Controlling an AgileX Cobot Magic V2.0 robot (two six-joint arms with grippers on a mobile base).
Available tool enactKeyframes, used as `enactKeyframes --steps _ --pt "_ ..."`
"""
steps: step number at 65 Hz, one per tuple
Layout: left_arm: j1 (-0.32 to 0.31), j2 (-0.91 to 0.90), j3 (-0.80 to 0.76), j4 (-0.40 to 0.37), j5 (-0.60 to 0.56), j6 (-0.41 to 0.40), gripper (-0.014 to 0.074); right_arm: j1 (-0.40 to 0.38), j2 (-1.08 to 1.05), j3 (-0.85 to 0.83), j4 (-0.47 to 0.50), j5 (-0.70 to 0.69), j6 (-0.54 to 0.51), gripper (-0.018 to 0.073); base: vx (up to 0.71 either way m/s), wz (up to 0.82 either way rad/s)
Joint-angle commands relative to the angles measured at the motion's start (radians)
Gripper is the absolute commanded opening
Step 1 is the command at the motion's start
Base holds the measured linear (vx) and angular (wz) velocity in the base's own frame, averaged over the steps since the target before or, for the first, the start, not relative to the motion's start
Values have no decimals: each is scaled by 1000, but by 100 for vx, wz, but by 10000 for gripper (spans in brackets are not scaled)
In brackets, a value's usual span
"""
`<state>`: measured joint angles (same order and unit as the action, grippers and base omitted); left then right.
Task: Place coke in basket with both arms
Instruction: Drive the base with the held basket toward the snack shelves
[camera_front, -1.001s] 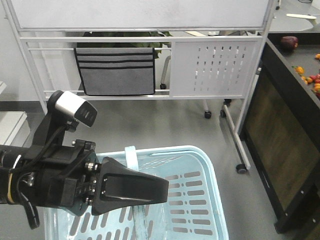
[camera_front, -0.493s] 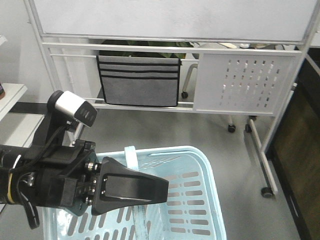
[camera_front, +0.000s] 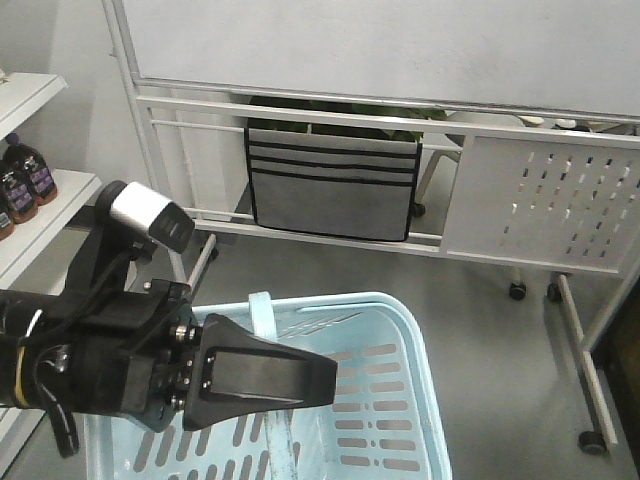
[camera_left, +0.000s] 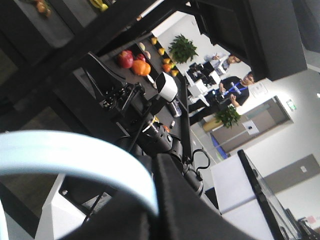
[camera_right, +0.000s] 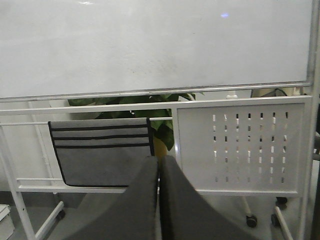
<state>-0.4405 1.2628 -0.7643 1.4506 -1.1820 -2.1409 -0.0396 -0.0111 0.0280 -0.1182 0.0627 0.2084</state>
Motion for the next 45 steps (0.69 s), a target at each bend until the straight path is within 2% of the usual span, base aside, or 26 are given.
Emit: enactKeyframes --steps 1,24,45 --pt "-7 -26 -28 -86 -110 5 -6 -5 -12 7 -6 -68 -7 -5 21 23" --pt "-7 -26 -28 -86 -110 5 -6 -5 -12 7 -6 -68 -7 -5 20 28" --pt "-7 -26 -28 -86 -110 5 -6 -5 -12 7 -6 -68 -7 -5 17 46"
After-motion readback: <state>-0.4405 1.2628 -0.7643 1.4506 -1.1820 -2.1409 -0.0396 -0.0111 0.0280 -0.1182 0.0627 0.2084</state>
